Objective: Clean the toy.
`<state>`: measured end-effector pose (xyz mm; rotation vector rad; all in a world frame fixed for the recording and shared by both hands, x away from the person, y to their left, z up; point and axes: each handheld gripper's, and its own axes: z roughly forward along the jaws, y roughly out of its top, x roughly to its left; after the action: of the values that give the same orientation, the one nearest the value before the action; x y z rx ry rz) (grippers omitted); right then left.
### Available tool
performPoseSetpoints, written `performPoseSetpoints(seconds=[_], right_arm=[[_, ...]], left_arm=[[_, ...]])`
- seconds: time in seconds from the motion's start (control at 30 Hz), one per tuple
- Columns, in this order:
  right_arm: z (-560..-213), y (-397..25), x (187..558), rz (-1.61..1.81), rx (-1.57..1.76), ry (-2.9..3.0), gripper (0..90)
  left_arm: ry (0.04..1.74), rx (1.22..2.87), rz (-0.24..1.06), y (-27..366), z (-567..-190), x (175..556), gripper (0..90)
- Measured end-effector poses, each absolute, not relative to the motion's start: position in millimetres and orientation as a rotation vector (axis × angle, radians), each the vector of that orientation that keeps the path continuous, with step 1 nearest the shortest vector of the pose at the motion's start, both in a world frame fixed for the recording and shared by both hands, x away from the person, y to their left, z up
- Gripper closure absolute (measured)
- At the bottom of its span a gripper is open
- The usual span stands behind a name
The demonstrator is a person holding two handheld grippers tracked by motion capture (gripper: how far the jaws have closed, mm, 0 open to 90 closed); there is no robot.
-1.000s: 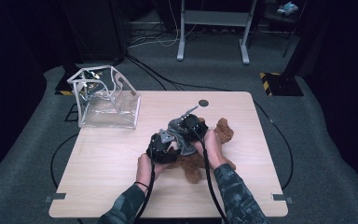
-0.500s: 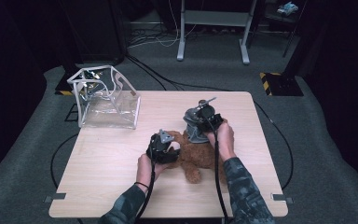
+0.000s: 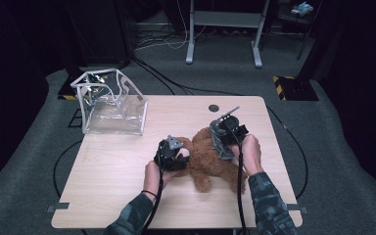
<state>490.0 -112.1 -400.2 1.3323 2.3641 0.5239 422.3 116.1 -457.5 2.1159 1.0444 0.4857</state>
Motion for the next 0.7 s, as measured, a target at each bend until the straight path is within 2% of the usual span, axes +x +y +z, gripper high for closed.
performPoseSetpoints(seconds=[0.47,0.7], right_arm=[[-406.9,-79.5,514.9,0.598,1.326,2.4,76.1],[-415.7,-43.0,528.1,0.573,1.288,2.481,76.3]], left_arm=[[1.023,2.141,0.478,115.4,-458.6,422.7,44.6],[1.026,2.129,0.473,114.8,-459.8,420.7,44.5]])
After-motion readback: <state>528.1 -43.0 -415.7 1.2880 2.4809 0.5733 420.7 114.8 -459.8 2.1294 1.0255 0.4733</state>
